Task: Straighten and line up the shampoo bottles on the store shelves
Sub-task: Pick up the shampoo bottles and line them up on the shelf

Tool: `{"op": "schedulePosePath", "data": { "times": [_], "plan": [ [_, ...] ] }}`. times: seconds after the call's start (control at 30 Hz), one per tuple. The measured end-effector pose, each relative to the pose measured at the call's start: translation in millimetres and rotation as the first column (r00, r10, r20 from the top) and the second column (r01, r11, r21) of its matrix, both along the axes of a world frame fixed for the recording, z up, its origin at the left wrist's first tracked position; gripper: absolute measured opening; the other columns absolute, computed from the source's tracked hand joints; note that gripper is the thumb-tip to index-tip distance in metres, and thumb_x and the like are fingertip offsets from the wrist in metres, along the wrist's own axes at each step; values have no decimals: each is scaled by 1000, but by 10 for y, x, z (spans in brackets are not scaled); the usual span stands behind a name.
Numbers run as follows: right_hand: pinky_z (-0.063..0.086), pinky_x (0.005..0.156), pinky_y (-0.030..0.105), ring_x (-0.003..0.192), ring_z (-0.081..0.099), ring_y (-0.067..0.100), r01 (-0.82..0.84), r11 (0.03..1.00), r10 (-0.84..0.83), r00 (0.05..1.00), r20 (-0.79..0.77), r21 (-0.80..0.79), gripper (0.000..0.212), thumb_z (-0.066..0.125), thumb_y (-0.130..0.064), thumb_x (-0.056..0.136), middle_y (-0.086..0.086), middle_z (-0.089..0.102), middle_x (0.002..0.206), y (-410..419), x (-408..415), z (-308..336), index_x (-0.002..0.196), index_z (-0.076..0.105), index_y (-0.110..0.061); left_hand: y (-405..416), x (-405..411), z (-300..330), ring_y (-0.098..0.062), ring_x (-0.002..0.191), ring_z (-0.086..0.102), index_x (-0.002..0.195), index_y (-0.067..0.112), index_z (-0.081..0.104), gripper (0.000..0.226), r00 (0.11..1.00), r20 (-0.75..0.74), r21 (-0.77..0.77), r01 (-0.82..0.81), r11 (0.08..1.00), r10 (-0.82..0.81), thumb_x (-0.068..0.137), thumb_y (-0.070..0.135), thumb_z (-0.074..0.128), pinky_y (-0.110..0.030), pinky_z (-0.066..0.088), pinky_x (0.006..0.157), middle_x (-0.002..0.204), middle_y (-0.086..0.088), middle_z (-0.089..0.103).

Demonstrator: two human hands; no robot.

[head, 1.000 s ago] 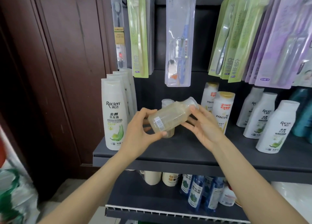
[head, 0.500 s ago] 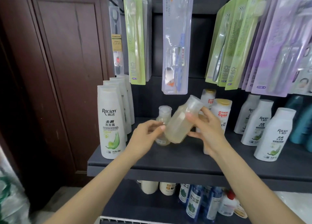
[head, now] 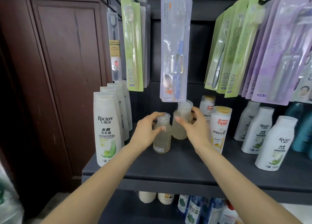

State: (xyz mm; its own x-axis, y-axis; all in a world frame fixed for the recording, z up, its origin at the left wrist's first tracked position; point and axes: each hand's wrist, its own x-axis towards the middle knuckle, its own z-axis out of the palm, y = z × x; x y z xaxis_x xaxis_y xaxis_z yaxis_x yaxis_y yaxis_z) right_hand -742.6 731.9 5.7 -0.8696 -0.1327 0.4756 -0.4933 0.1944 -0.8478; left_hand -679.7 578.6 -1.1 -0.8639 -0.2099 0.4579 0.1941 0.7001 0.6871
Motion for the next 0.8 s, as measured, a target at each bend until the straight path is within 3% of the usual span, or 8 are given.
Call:
{"op": "schedulePosePath", "data": {
  "times": [0.17,0.27,0.4,0.6,0.8],
  "plan": [
    [40,94,28,116,48,10,-40,999,40,999,27,-7,57,71,-30,82,0,56,129,-109,-196,-7,133,47,-17,-28,-91,33,-19,87,60,96,25,54,26,999,-19,-44,-52,998,51,78,31,71,-35,52,80,98,-5,64],
    [41,94,28,118,49,13,-53,999,53,998,29,-7,56,71,-29,83,1,57,127,-148,-264,-8,132,48,-17,41,-172,80,-21,79,56,85,25,44,34,991,-23,-98,-132,986,130,75,43,71,-33,47,66,92,-5,60],
    [42,95,31,120,50,17,-65,998,65,997,43,-10,53,70,-27,83,1,58,126,-171,-343,-28,131,49,-17,84,-215,110,-21,75,53,84,25,40,35,977,-38,-169,-213,962,210,77,44,69,-30,39,61,89,-3,58],
    [42,86,28,111,54,17,-44,998,38,993,114,52,52,75,-30,78,4,60,119,-313,-479,18,124,54,-17,49,-207,100,-19,73,54,83,24,39,34,982,-48,-202,-190,961,184,77,42,68,-32,43,66,85,2,58],
    [39,82,25,114,55,20,-75,992,57,984,170,102,52,75,-32,77,4,61,123,-511,-634,55,123,56,-17,-13,-207,105,-21,77,58,87,23,41,34,986,-23,-207,-165,964,164,78,42,68,-33,41,69,83,-4,62]
  ]
}}
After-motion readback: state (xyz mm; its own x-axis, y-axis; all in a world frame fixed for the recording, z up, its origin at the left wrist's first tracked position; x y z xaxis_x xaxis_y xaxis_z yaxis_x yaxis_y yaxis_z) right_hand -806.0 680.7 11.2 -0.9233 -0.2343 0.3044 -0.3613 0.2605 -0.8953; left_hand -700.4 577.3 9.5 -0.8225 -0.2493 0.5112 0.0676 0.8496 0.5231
